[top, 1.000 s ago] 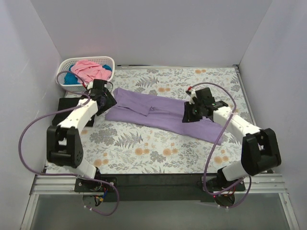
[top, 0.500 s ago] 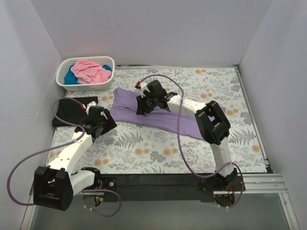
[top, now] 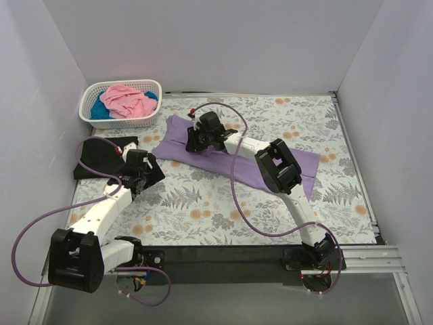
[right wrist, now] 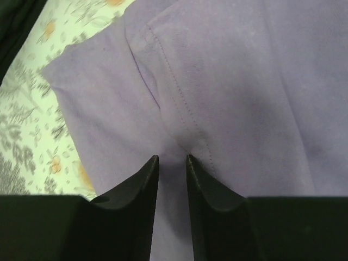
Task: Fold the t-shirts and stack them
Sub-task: Fold the tshirt
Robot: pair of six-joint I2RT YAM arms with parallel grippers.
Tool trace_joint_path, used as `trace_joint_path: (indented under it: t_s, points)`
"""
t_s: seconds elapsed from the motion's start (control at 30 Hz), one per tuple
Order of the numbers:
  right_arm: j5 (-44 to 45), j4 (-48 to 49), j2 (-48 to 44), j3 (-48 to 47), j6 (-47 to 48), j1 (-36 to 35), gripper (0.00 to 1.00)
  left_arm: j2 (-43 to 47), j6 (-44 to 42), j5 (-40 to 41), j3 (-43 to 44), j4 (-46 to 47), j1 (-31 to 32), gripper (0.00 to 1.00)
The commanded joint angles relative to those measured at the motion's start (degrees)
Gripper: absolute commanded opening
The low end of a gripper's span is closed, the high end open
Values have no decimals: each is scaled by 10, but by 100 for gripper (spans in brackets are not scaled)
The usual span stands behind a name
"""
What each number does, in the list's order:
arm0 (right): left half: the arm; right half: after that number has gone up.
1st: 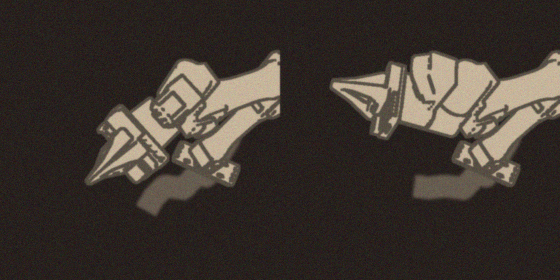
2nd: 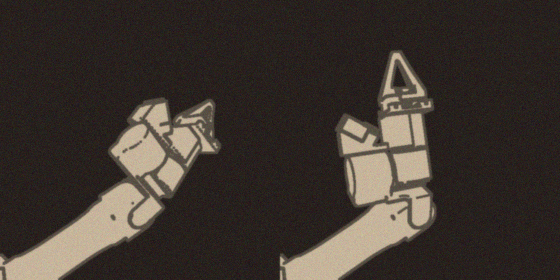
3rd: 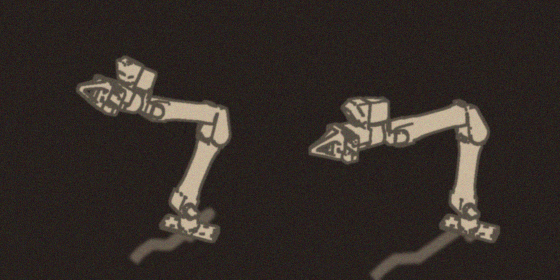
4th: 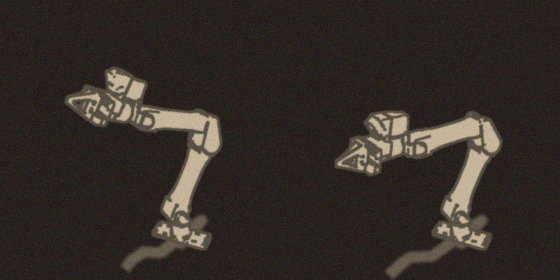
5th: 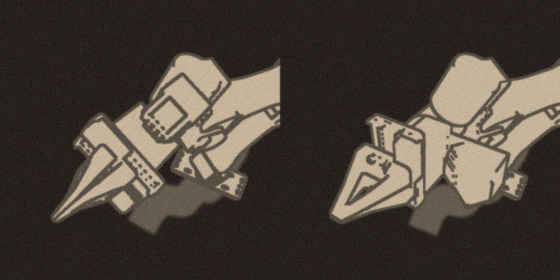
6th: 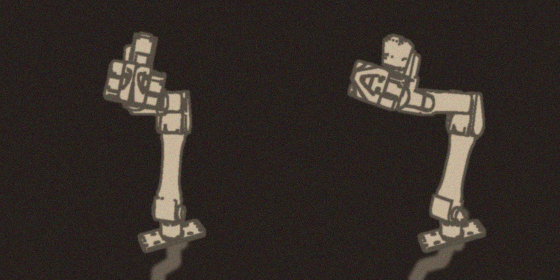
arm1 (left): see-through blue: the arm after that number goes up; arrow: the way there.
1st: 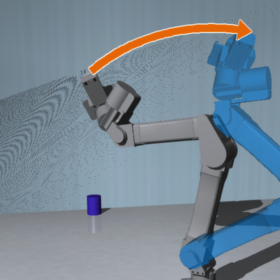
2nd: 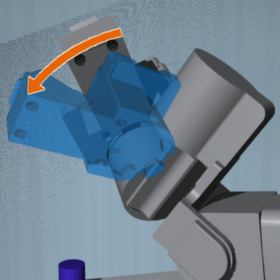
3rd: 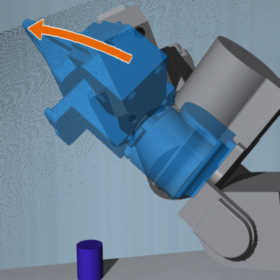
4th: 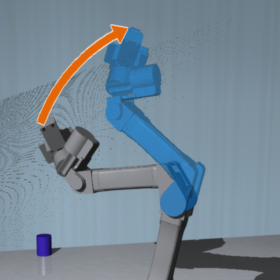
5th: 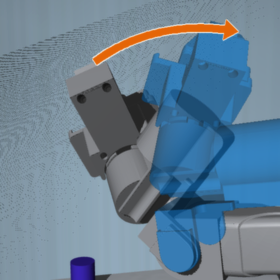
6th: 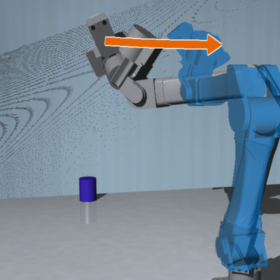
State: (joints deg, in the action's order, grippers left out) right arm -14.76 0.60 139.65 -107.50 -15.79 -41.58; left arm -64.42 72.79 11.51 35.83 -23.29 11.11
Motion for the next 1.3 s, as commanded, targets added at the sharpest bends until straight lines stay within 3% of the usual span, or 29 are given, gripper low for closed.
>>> trace_joint_path:
  t_s: [0.0,0.13,0.33,0.47,0.6,0.73,0.93,1.07,1.27]
  points:
    - [98,-13,20,10,-51,51,34,-2,-10,9,13,14,2,70]
    - [113,-13,17,6,-91,105,35,-11,-11,6,13,13,1,70]
    - [25,-33,11,-80,-56,165,36,-11,-16,1,13,14,2,70]
    - [1,-60,-91,-48,-31,189,36,-4,-27,-3,13,15,2,70]
    - [52,-94,-235,144,8,198,36,14,-41,-10,12,21,2,70]
    - [168,-150,-371,335,25,200,35,35,-44,-18,12,26,2,71]
    - [238,-205,-534,545,13,220,34,64,-44,-33,11,29,2,71]
    - [243,-207,-580,616,9,241,33,84,-47,-44,8,29,2,70]
    - [198,-220,-544,650,4,243,32,124,-52,-43,-1,28,2,70]
